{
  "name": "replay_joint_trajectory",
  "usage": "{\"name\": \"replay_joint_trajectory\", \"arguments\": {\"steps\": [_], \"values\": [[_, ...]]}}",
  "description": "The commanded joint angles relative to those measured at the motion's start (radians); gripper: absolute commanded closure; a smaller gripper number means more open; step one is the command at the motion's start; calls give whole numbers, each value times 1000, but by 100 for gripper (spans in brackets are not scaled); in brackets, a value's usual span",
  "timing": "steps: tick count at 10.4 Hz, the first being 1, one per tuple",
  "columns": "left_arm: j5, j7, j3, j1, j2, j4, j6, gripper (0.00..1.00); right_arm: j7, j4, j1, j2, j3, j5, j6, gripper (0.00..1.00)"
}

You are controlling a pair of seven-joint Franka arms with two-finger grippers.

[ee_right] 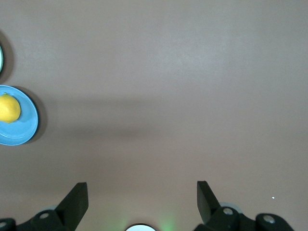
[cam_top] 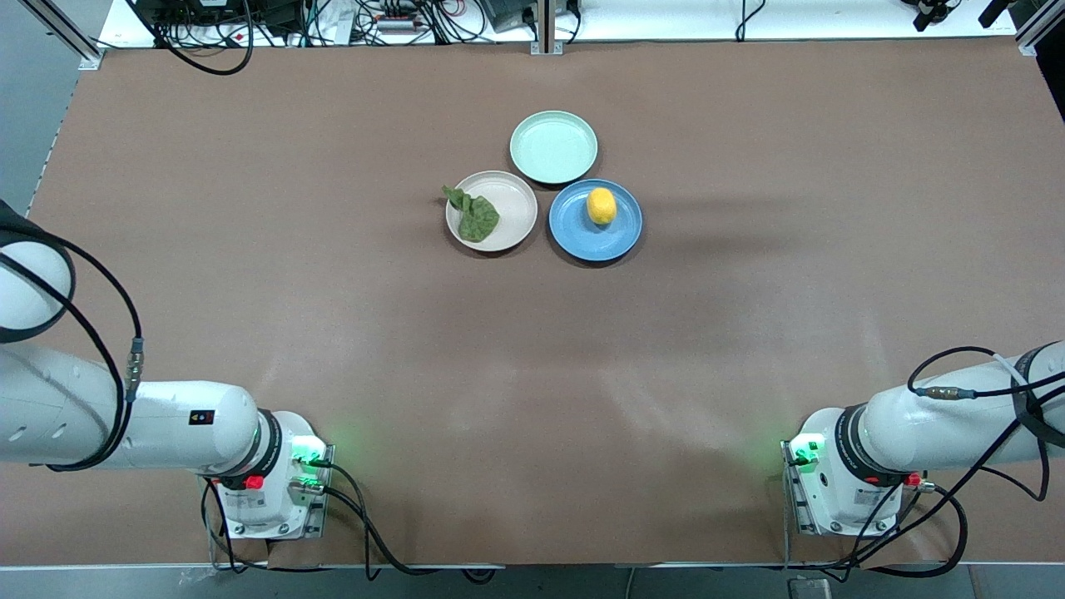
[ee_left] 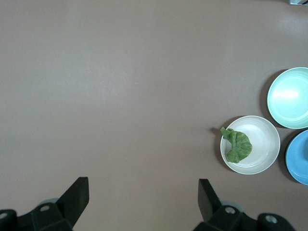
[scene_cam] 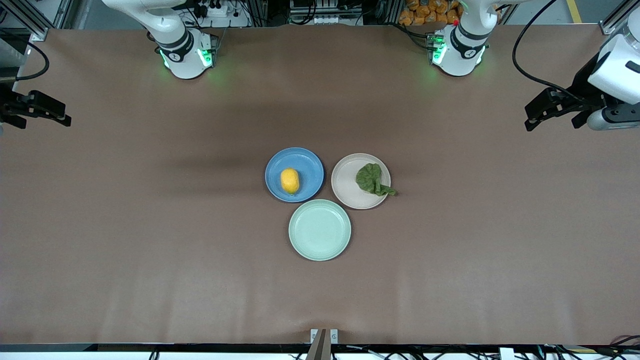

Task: Place lemon and lettuce in plates

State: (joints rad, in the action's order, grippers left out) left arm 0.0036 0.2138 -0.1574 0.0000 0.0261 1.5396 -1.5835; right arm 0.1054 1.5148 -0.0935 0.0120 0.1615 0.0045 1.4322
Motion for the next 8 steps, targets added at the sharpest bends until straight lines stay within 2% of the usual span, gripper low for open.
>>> {"name": "replay_joint_trajectory", "arguments": {"steps": [1, 4, 8], "values": [[-13, -43, 2, -5, -5, -19, 14, 0, -16, -30, 11, 16, -11, -1, -16, 0], [-10, -154, 7, 6, -5, -19, 14, 0, -16, -30, 11, 16, -11, -1, -15, 0], [-4, -157, 12, 9, -5, -15, 25, 0, -16, -30, 11, 16, -11, -1, -15, 0]]}}
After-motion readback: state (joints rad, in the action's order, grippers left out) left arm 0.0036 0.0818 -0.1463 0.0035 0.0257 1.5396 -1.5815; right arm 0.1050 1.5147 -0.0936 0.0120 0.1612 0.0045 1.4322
